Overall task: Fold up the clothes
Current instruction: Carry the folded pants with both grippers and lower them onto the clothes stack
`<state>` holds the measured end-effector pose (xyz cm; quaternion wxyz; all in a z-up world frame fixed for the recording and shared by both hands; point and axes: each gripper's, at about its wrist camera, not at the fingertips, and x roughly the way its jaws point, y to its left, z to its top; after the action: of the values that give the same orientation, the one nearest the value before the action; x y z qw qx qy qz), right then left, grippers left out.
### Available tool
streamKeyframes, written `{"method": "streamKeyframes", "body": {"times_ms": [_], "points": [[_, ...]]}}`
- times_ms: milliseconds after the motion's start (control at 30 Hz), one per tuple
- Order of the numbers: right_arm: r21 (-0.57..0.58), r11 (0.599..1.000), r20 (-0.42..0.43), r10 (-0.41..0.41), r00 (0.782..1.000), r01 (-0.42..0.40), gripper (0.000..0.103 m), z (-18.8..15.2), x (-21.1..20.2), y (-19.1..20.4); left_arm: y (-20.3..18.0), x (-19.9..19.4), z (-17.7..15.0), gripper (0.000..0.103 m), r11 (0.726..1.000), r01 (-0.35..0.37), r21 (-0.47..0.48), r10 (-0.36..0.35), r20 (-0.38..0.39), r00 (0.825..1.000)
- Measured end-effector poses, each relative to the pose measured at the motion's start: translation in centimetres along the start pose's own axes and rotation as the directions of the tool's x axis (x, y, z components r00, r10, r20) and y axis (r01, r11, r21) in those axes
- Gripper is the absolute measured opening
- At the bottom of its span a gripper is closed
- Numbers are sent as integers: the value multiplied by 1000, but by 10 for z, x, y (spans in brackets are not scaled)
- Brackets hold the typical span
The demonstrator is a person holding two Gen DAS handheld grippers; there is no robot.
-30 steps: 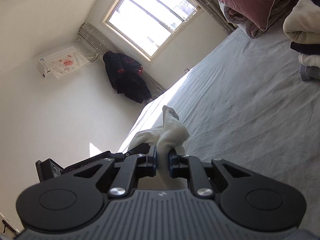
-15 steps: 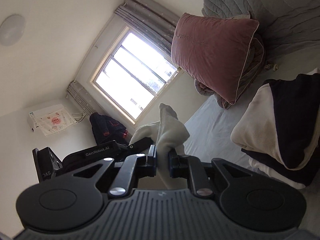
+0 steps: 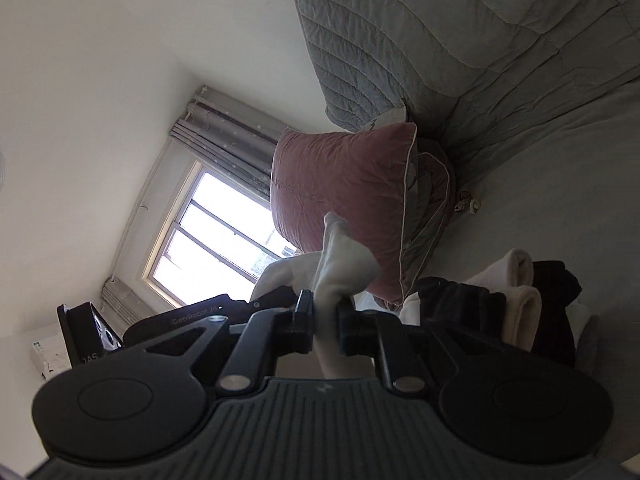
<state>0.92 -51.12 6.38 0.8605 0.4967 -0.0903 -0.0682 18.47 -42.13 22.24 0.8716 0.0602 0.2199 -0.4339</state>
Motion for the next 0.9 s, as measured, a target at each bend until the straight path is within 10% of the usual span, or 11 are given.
{"method": "streamKeyframes", "body": {"times_ms": [333, 500, 900], "points": [[-145, 978, 19, -148, 989, 149, 16, -11, 7, -31, -14, 67, -23, 24, 972, -142, 189, 152, -38, 988], [-218, 958, 35, -185, 982, 188, 18, -13, 3, -26, 11, 52, -15, 24, 967, -234, 99, 234, 9, 972], [-350, 903, 146, -209, 967, 248, 41, -11, -4, -9, 17, 37, -42, 24, 991, -134, 10, 134, 38, 990]]}}
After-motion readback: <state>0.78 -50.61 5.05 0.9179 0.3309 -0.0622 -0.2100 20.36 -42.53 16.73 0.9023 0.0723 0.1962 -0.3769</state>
